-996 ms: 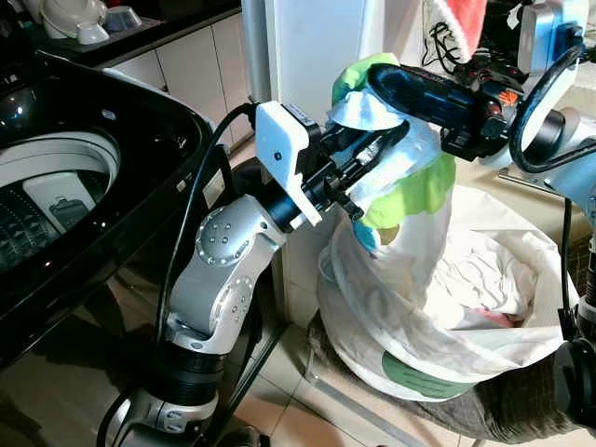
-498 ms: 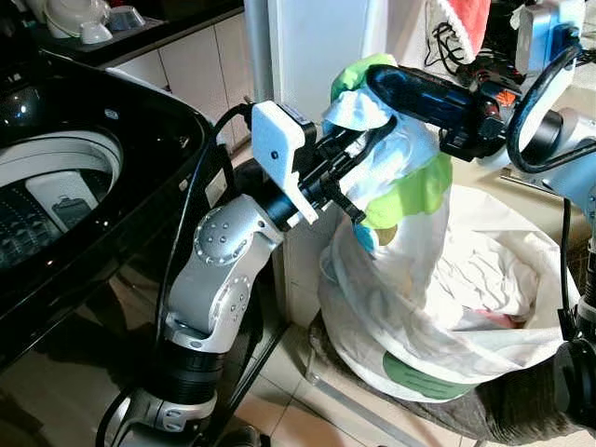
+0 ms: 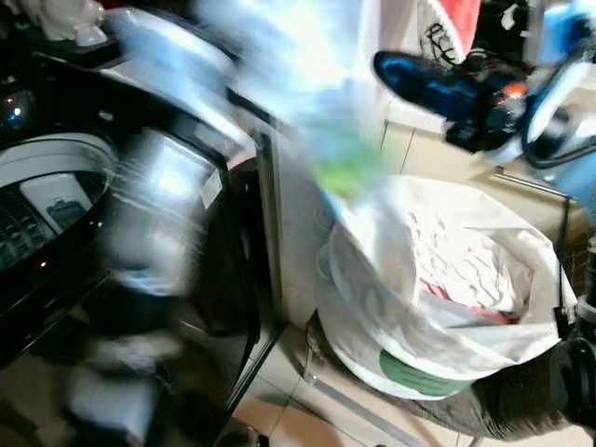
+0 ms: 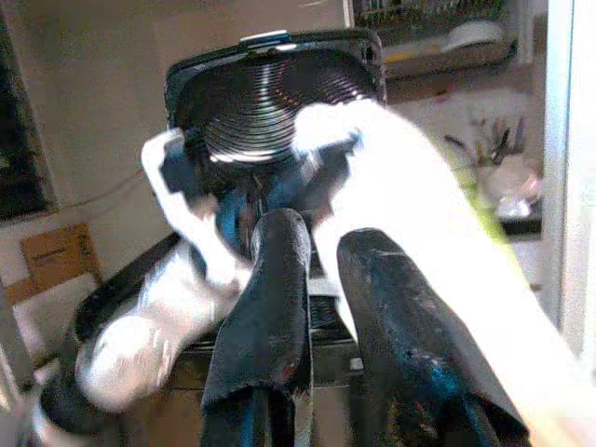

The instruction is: Clothes washing

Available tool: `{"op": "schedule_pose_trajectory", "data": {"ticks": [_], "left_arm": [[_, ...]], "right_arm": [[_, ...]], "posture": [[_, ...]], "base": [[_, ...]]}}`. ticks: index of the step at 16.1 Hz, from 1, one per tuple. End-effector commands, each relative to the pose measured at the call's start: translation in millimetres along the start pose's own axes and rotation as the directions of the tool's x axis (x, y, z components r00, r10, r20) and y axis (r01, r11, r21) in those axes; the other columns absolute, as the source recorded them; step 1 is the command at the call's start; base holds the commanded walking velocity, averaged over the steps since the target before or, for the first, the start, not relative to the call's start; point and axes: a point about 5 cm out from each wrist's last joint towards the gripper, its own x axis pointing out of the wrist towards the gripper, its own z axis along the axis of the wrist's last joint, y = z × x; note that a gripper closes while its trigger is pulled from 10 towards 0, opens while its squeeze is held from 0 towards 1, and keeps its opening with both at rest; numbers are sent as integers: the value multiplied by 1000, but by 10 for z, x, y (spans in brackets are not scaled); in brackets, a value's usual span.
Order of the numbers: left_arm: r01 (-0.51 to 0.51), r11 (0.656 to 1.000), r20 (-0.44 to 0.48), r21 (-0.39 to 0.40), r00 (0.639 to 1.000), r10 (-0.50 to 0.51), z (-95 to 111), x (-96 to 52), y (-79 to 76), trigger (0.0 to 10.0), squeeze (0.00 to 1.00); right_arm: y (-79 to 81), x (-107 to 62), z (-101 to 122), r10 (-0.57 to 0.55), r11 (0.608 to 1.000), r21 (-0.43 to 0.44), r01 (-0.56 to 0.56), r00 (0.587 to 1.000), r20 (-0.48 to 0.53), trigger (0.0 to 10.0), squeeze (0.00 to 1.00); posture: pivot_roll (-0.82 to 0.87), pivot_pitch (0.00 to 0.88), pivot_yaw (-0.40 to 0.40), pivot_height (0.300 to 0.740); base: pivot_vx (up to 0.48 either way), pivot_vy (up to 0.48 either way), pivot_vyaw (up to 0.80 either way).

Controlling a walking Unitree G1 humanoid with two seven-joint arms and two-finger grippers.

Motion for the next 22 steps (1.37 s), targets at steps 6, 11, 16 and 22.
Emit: {"op": "schedule_pose_trajectory", "data": {"ticks": [6, 11, 16, 22], "left_arm": [[-403, 374, 359, 835, 915, 185, 1302, 274, 1210, 0, 0], [-87, 369, 17, 925, 982, 189, 558, 323, 1324, 0, 0], [297, 722, -684, 625, 654, 323, -695, -182, 1298, 10000, 0], [361, 852, -920, 378, 244, 305, -594, -693, 1704, 10000, 1000]], "right_arm": [[115, -31, -38, 21, 998, -60, -22, 1000, -10, 10000, 0], [101, 10, -228, -6, 996, -84, -1, 997, -77, 10000, 0], [199, 74, -472, 8, 996, -87, -26, 980, -198, 10000, 0], [254, 27, -602, 12, 995, -88, -40, 956, -294, 10000, 0]], "posture": [[-36, 0, 49, 740], [-28, 0, 49, 740], [-52, 0, 64, 740], [-46, 0, 53, 740]], "base": [[0, 0, 0], [0, 0, 0], [0, 0, 0], [0, 0, 0]]}}
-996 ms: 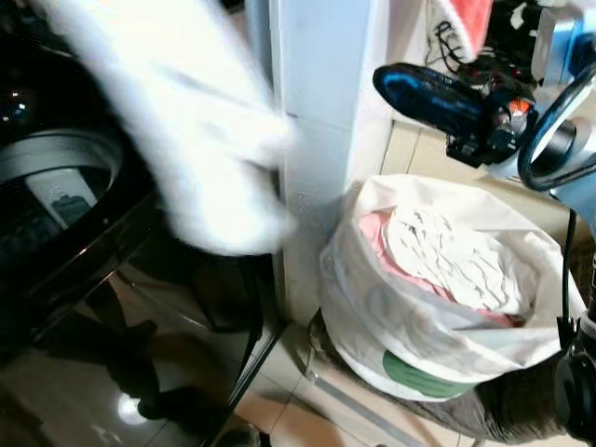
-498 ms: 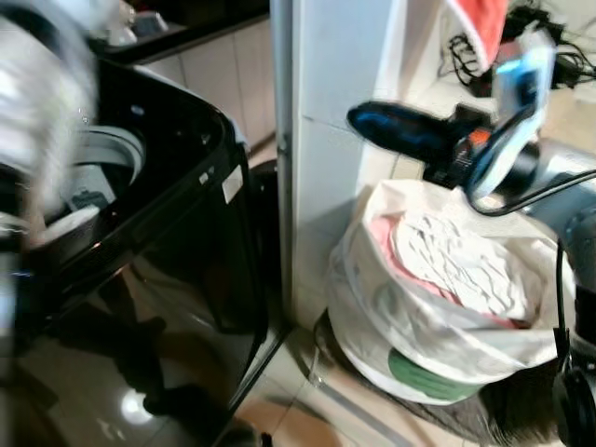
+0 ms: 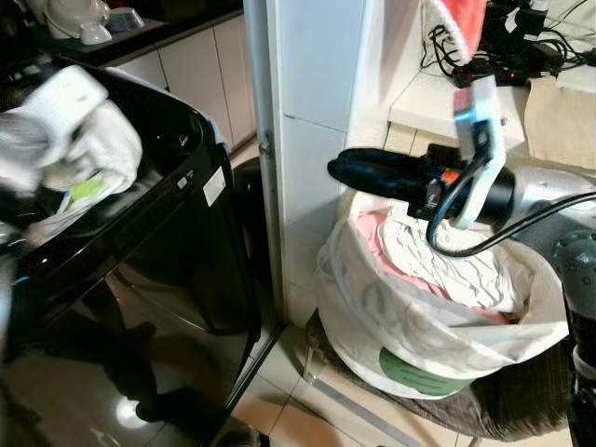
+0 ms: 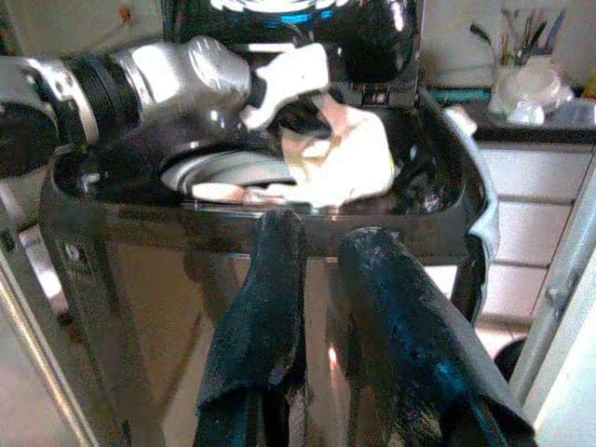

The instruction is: Clothes washing

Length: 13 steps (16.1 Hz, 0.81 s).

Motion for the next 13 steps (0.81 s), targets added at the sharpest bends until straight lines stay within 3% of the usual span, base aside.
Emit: {"op": "schedule_pose_trajectory", "data": {"ticks": [1, 3, 5, 7, 8, 9, 11, 12, 13], "left_arm": [[54, 998, -6, -15, 999, -54, -14, -84, 63, 10000, 1000], [58, 997, 4, -55, 998, -57, -78, -194, 154, 10000, 1000], [30, 998, -22, -52, 999, -31, -140, -297, 238, 10000, 1000], [-111, 994, -108, 21, 988, 113, -265, -426, 403, 10000, 1000], [-195, 979, -139, 59, 970, 202, -332, -491, 506, 10000, 592], [-269, 961, -137, 69, 951, 277, -358, -531, 581, 10000, 0], [-334, 938, -113, 94, 932, 343, -349, -558, 621, 10000, 0], [-316, 948, -3, -34, 949, 316, -252, -531, 577, 10000, 0], [-257, 961, 88, -99, 960, 266, -124, -502, 499, 10000, 0]], "right_arm": [[14, 2, -21, 8, 1000, -9, -8, 1000, -29, 10000, 0], [-94, 3, -103, -56, 998, -7, 56, 995, -87, 10000, 0], [-297, -22, -213, -206, 978, -10, 207, 967, -149, 10000, 0], [-523, -87, -302, -383, 921, 0, 390, 905, -184, 10000, 0], [-626, -142, -359, -466, 881, -26, 472, 858, -215, 10000, 0], [-713, -200, -412, -534, 841, -48, 539, 812, -235, 10000, 0], [-786, -241, -454, -585, 806, -64, 589, 773, -246, 10000, 0], [-821, -262, -476, -608, 789, -80, 609, 755, -247, 10000, 0], [-857, -285, -511, -631, 771, -103, 629, 732, -258, 10000, 0]], "posture": [[-42, 0, 50, 740], [-34, 0, 43, 740], [-32, 0, 39, 740], [-31, 0, 38, 740], [-31, 0, 38, 740], [-31, 0, 38, 740], [-29, 0, 39, 740], [-30, 0, 40, 740], [-30, 0, 40, 740]], "base": [[0, 0, 0], [0, 0, 0], [0, 0, 0], [0, 0, 0], [0, 0, 0], [0, 0, 0], [0, 0, 0], [0, 0, 0], [0, 0, 0]]}}
